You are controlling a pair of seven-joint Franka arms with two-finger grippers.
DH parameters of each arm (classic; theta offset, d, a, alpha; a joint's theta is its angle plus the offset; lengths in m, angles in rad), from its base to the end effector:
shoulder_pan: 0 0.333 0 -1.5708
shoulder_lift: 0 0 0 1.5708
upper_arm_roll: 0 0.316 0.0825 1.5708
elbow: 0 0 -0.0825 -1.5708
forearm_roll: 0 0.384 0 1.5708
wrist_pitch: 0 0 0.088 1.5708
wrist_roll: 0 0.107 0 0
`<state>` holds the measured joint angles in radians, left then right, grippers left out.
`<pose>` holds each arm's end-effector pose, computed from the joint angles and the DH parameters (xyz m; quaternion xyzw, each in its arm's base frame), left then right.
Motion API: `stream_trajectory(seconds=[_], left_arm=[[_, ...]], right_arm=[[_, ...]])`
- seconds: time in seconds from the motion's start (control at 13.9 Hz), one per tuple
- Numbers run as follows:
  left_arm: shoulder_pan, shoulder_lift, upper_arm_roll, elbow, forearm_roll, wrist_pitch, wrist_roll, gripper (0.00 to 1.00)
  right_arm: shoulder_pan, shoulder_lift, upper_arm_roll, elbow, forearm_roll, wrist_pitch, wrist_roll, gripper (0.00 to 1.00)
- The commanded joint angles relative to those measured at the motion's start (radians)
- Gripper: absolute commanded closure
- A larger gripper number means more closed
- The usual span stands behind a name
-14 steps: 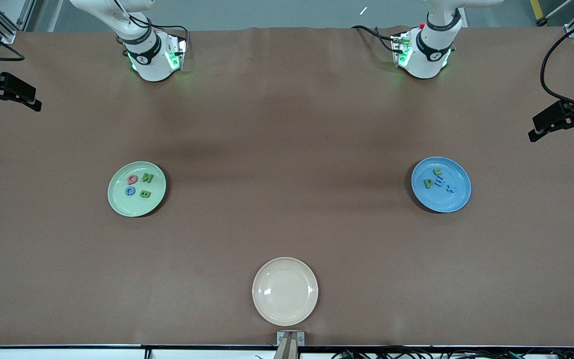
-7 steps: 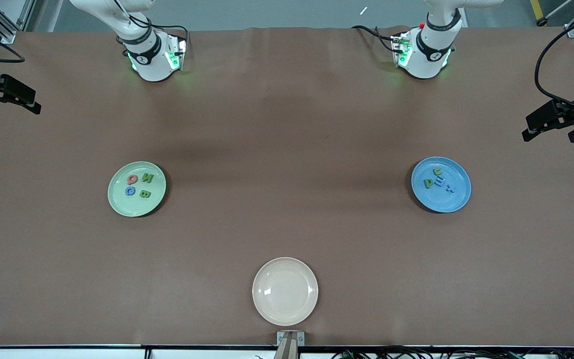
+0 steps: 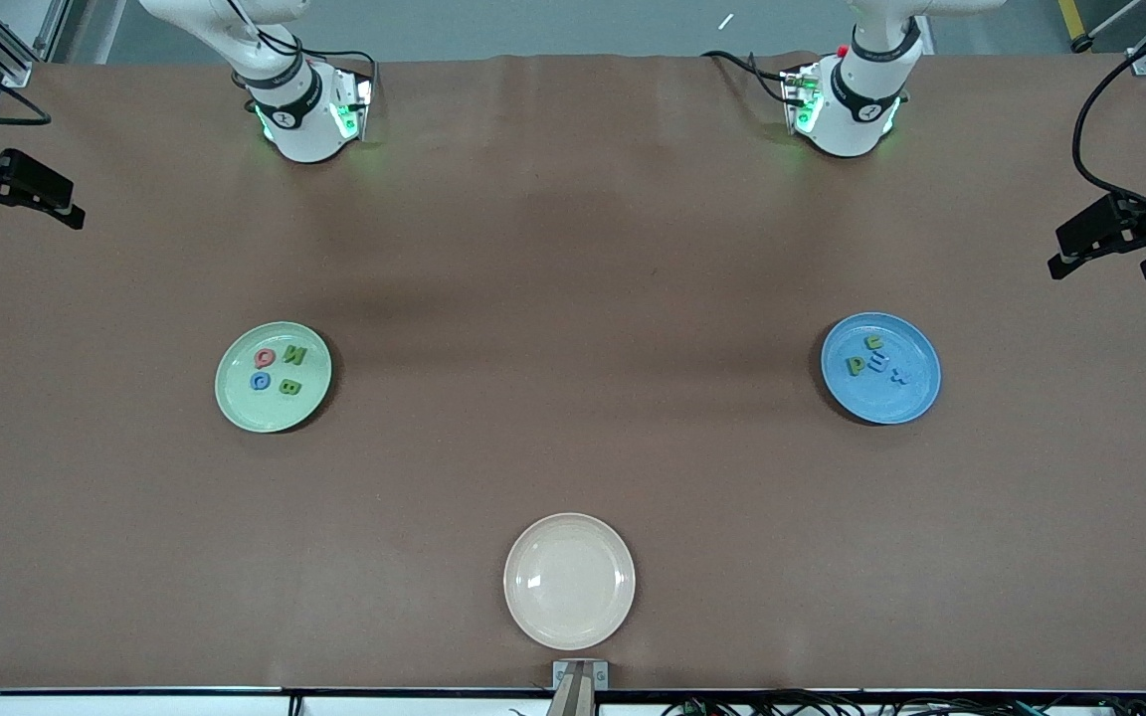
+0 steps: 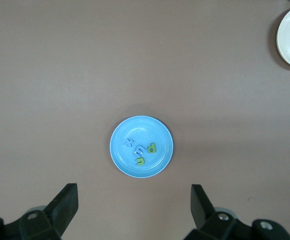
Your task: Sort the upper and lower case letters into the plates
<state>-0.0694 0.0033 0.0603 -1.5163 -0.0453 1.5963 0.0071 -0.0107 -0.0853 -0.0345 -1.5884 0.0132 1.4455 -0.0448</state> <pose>0.5587 -0.0099 0.6509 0.9990 -0.0084 0.0383 0.0226 0.5140 -0.0226 0.6513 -0.9996 -0.0005 0.0284 0.0093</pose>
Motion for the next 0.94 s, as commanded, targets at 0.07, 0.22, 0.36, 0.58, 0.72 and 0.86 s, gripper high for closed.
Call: stream_trajectory(seconds=[0.07, 0.22, 0.36, 0.58, 0.72, 0.86], left_arm=[[0.007, -0.012, -0.002, 0.010, 0.004, -0.007, 0.004, 0.00], [0.000, -0.006, -0.004, 0.010, 0.004, -0.006, -0.001, 0.00], [-0.006, -0.005, -0.007, 0.010, 0.005, -0.002, -0.003, 0.00], [-0.009, -0.003, -0.008, 0.007, 0.013, -0.002, 0.002, 0.00], [-0.006, -0.003, -0.019, 0.008, 0.018, -0.001, 0.002, 0.00], [-0.006, -0.006, -0.020, 0.010, 0.018, 0.004, 0.002, 0.00]], right_arm=[[-0.006, -0.033, 0.002, -0.036, 0.011, 0.024, -0.004, 0.00], [-0.005, -0.033, 0.002, -0.038, 0.008, 0.026, -0.006, 0.00], [-0.005, -0.034, 0.002, -0.038, 0.001, 0.033, -0.007, 0.00], [-0.005, -0.033, 0.002, -0.038, -0.004, 0.044, -0.012, 0.00], [-0.002, -0.033, 0.004, -0.038, -0.019, 0.047, -0.017, 0.00], [0.000, -0.033, 0.005, -0.036, -0.026, 0.047, -0.017, 0.00]])
